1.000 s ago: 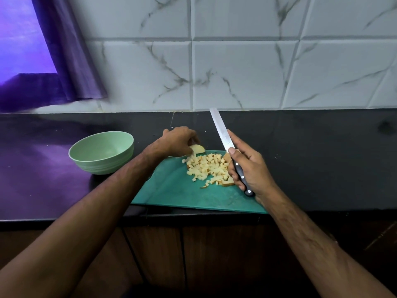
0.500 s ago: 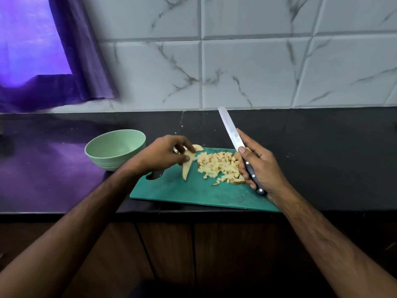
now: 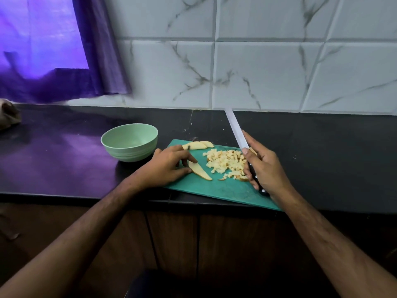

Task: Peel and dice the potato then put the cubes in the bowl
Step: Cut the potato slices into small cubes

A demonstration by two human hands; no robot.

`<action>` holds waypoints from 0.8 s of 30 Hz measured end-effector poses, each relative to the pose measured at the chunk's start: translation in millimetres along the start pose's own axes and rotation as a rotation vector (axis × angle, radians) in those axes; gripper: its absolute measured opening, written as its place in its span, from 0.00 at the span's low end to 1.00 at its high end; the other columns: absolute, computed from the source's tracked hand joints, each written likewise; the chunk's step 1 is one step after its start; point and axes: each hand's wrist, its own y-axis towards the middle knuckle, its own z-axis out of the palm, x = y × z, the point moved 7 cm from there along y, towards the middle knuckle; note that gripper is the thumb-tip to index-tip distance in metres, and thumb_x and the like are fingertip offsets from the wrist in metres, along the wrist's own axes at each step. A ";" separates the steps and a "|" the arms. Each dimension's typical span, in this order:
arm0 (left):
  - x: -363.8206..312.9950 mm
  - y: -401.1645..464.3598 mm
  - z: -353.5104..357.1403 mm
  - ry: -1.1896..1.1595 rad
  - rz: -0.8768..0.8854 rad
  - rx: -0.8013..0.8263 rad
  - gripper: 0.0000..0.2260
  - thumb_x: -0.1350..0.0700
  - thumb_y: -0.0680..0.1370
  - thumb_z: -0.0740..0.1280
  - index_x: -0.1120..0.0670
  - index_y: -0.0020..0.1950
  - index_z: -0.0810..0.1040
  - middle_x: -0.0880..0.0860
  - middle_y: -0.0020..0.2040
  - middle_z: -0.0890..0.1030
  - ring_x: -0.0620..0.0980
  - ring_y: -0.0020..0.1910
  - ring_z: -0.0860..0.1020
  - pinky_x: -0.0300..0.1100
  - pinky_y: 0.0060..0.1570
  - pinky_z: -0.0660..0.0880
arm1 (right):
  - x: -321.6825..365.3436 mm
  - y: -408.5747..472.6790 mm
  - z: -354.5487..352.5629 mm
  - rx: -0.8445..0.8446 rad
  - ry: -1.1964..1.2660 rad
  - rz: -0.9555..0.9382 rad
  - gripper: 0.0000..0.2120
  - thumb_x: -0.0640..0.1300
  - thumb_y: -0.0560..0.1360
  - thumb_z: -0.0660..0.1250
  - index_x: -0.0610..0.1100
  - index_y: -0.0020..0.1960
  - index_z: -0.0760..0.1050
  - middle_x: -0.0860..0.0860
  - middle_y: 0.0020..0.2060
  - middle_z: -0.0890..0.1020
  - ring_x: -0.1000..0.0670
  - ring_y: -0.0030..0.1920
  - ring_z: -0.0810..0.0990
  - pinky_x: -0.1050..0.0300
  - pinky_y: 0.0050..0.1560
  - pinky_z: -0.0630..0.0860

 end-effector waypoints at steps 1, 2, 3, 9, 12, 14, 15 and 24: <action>0.3 -2.7 0.6 -0.003 0.017 -0.028 0.11 0.47 0.79 0.71 0.41 0.61 0.79 0.40 0.50 0.72 0.37 0.50 0.72 0.49 0.53 0.67 | 2.9 -0.8 1.9 0.011 -0.067 -0.024 0.23 0.46 0.85 0.60 0.64 0.77 0.65 0.48 0.26 0.75 0.50 0.21 0.68 0.59 0.21 0.70; 1.5 -5.7 1.1 -0.007 0.033 -0.061 0.10 0.46 0.79 0.70 0.42 0.60 0.80 0.40 0.51 0.72 0.38 0.52 0.72 0.49 0.51 0.66 | 6.7 -1.8 5.1 0.028 -0.135 -0.058 0.23 0.46 0.85 0.60 0.63 0.77 0.64 0.48 0.26 0.76 0.50 0.21 0.69 0.59 0.22 0.71; 2.7 -8.5 1.7 -0.005 0.044 -0.089 0.10 0.45 0.79 0.70 0.43 0.60 0.80 0.40 0.52 0.73 0.40 0.54 0.72 0.48 0.51 0.66 | 10.9 -3.2 8.8 0.049 -0.198 -0.095 0.24 0.46 0.85 0.60 0.63 0.78 0.63 0.47 0.26 0.77 0.51 0.20 0.70 0.58 0.22 0.73; 3.4 -11.4 3.0 0.011 0.061 -0.118 0.10 0.43 0.78 0.68 0.43 0.57 0.80 0.42 0.59 0.75 0.42 0.62 0.73 0.50 0.54 0.69 | 28.2 -13.5 26.1 0.233 -0.544 -0.150 0.24 0.50 0.85 0.59 0.65 0.78 0.61 0.48 0.29 0.80 0.53 0.21 0.76 0.59 0.28 0.77; 1.1 -10.4 1.9 0.069 0.097 -0.139 0.11 0.42 0.78 0.67 0.45 0.56 0.81 0.42 0.59 0.78 0.43 0.63 0.74 0.50 0.54 0.69 | 32.0 -15.4 31.8 0.367 -0.682 -0.057 0.24 0.52 0.85 0.58 0.70 0.77 0.58 0.50 0.28 0.80 0.54 0.21 0.76 0.61 0.27 0.76; -1.3 -10.3 -0.9 0.102 0.130 -0.155 0.13 0.40 0.78 0.66 0.46 0.55 0.83 0.42 0.58 0.79 0.42 0.62 0.76 0.49 0.53 0.69 | 31.7 -19.5 37.0 0.443 -0.744 0.018 0.24 0.52 0.85 0.58 0.69 0.78 0.56 0.51 0.29 0.80 0.55 0.21 0.77 0.62 0.28 0.77; -3.7 -10.2 -2.3 0.122 0.152 -0.162 0.15 0.39 0.78 0.65 0.46 0.55 0.84 0.42 0.57 0.80 0.42 0.61 0.77 0.48 0.52 0.69 | 31.2 -21.8 40.3 0.476 -0.779 0.047 0.24 0.52 0.86 0.57 0.69 0.78 0.56 0.51 0.29 0.81 0.56 0.21 0.77 0.62 0.28 0.77; -9.0 -7.6 -3.2 0.112 0.196 -0.168 0.15 0.40 0.77 0.70 0.50 0.53 0.86 0.45 0.57 0.83 0.42 0.60 0.78 0.41 0.51 0.67 | 39.7 -29.7 59.1 0.525 -0.887 0.085 0.24 0.52 0.86 0.55 0.64 0.80 0.56 0.59 0.33 0.71 0.57 0.20 0.76 0.61 0.31 0.79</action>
